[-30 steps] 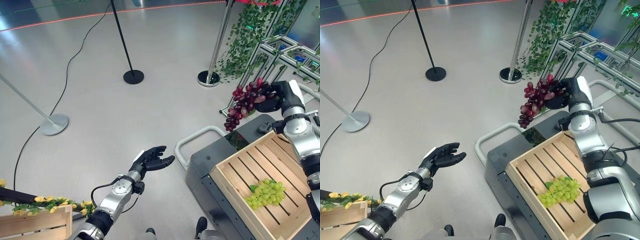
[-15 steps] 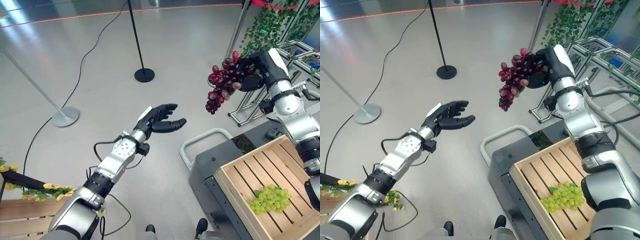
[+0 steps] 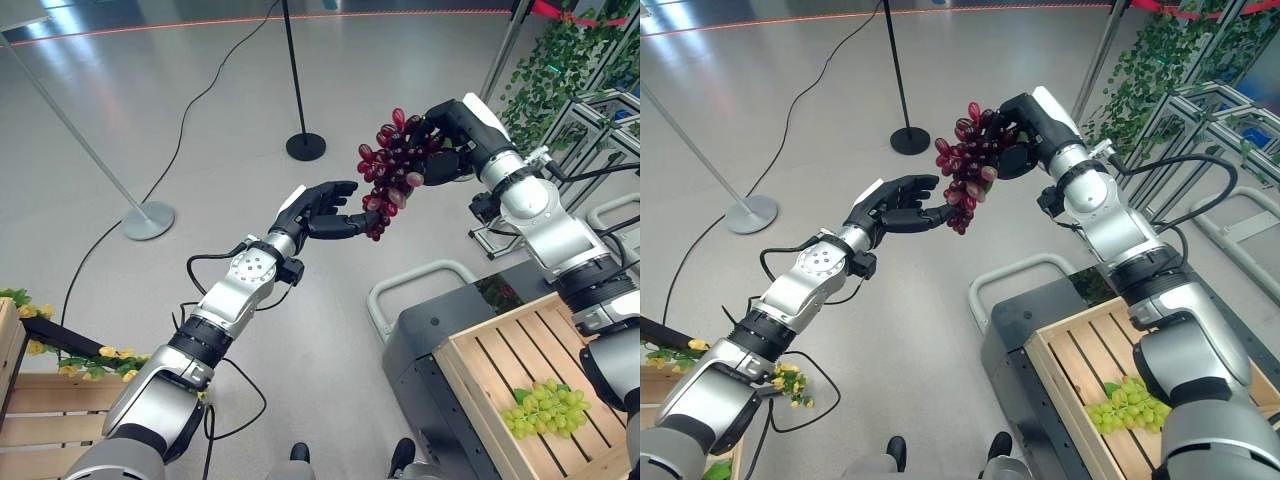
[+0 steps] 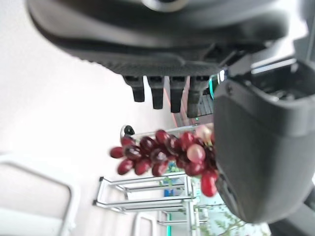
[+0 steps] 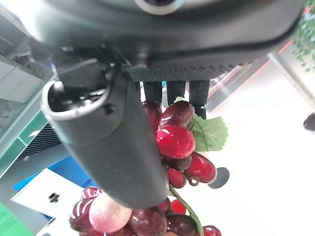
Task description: Pick up the fruits from the basket on one side to the basket on the other side
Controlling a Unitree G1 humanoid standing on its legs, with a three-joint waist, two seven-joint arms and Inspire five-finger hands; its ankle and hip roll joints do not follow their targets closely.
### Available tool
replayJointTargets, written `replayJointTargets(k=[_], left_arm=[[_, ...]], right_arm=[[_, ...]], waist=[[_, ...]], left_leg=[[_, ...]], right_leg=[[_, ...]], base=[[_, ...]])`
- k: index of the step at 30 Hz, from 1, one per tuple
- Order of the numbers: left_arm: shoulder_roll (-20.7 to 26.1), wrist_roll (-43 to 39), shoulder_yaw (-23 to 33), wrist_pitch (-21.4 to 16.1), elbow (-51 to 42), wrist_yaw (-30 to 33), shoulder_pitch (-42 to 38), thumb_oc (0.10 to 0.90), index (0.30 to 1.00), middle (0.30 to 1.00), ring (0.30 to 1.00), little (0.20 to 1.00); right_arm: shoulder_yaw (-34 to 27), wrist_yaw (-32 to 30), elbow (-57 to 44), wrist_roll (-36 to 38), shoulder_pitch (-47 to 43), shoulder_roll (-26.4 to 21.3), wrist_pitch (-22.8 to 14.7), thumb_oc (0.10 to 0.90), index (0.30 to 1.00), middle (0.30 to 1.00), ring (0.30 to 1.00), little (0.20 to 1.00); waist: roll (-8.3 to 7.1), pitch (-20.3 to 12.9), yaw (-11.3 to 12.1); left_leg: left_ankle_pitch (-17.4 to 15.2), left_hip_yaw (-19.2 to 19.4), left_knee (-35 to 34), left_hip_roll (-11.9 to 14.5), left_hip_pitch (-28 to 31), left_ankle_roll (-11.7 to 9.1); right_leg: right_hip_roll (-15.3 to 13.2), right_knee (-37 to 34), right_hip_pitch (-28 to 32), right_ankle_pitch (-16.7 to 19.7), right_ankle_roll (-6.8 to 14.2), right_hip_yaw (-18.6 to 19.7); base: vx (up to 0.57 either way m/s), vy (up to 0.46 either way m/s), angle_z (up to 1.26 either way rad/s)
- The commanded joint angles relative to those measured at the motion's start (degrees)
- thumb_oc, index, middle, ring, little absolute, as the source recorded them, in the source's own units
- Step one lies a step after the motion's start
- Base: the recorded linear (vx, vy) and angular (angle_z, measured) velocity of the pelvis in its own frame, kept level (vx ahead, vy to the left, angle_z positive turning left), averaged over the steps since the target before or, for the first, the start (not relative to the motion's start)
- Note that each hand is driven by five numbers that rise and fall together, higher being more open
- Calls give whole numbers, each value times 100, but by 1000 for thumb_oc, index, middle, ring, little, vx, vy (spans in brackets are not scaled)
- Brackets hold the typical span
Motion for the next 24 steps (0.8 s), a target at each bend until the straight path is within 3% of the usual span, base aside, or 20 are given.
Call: replayJointTargets(k=[1, 15, 24], left_arm=[[-195, -353, -215, -392, 417, -72, -844, 800, 900, 900, 900, 900], [-424, -868, -389, -343, 176, -816, -731, 800, 900, 900, 900, 900], [-574, -927, -388, -260, 432, -600, -679, 800, 900, 900, 900, 900]], right_arm=[[299, -170, -122, -57, -1102, 193, -343, 400, 300, 300, 300, 300], [423, 45, -599, 223, -1080, 562, -161, 400, 300, 300, 300, 300], [465, 141, -679, 387, -1156, 778, -159, 400, 300, 300, 300, 300]], waist=[[-241, -1199, 99], [-256, -1214, 140], [-266, -1231, 144]], left_leg=[[223, 38, -88, -51, -301, -72], [221, 15, -88, -81, -279, -48], [234, 26, -88, -79, -284, -57]], right_leg=[[-121, 37, 419, -338, 11, 223], [-126, 27, 439, -337, 19, 281], [-117, 16, 437, -335, 21, 298]], base=[[23, 30, 1], [2, 2, 0], [0, 0, 0]])
